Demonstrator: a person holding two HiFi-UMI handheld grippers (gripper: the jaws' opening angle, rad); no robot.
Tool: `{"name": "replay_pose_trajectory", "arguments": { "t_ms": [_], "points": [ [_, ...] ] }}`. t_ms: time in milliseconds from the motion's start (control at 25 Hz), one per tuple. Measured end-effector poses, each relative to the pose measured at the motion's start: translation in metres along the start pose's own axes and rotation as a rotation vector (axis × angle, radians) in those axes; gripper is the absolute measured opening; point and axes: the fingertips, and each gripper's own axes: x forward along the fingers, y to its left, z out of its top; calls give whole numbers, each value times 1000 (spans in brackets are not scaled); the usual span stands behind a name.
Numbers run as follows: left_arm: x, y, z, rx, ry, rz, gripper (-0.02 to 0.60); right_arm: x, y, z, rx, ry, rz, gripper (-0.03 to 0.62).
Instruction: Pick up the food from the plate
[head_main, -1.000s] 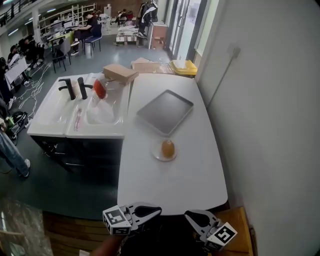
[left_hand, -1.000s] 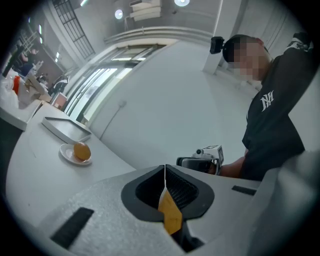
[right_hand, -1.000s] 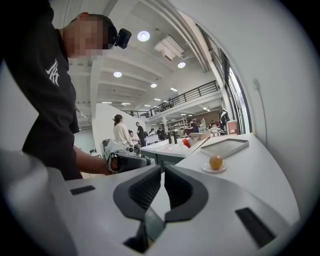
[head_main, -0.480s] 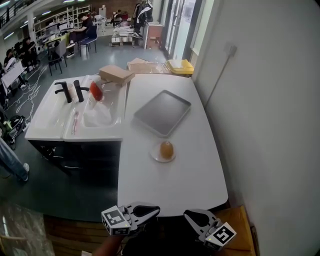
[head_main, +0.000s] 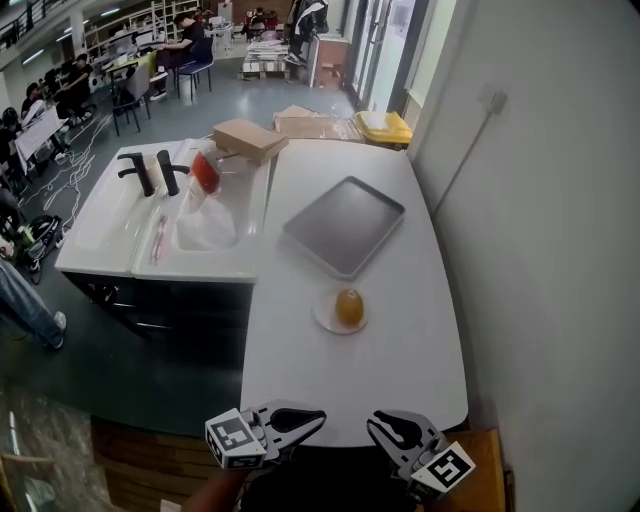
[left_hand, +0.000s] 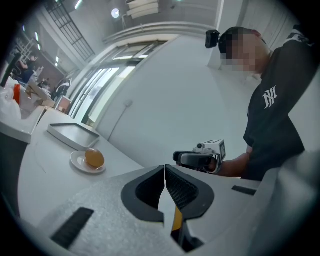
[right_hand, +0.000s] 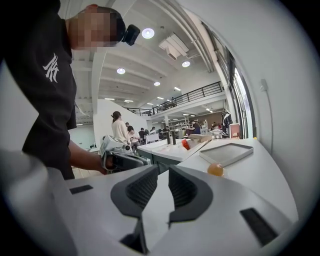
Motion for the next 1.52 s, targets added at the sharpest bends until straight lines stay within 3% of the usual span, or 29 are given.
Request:
{"name": "replay_pose_trajectory", "arguments": {
  "t_ms": [120,200,360,600,760,1080,1520],
  "points": [
    [6,21,11,-24,-13,18,9,18,-20,9,-12,0,18,110],
    [11,32,21,-61,-39,25,9,27,-32,14,-12,-2,21,112],
    [19,53,22,-16,-20,22,9,52,-58,17,-19,13,22,166],
    [29,88,28,-57,0,51,9,95,-93,28,-45,33,59,218],
    [35,112,34,-27,35,92,9,121,-121,32,-49,36,42,242],
    [53,170,31,-24,54,126,9,174,-180,16,-25,56,6,285],
    [66,199,24,-83,72,121,9,211,-234,-30,14,155,-83,377]
  ]
}}
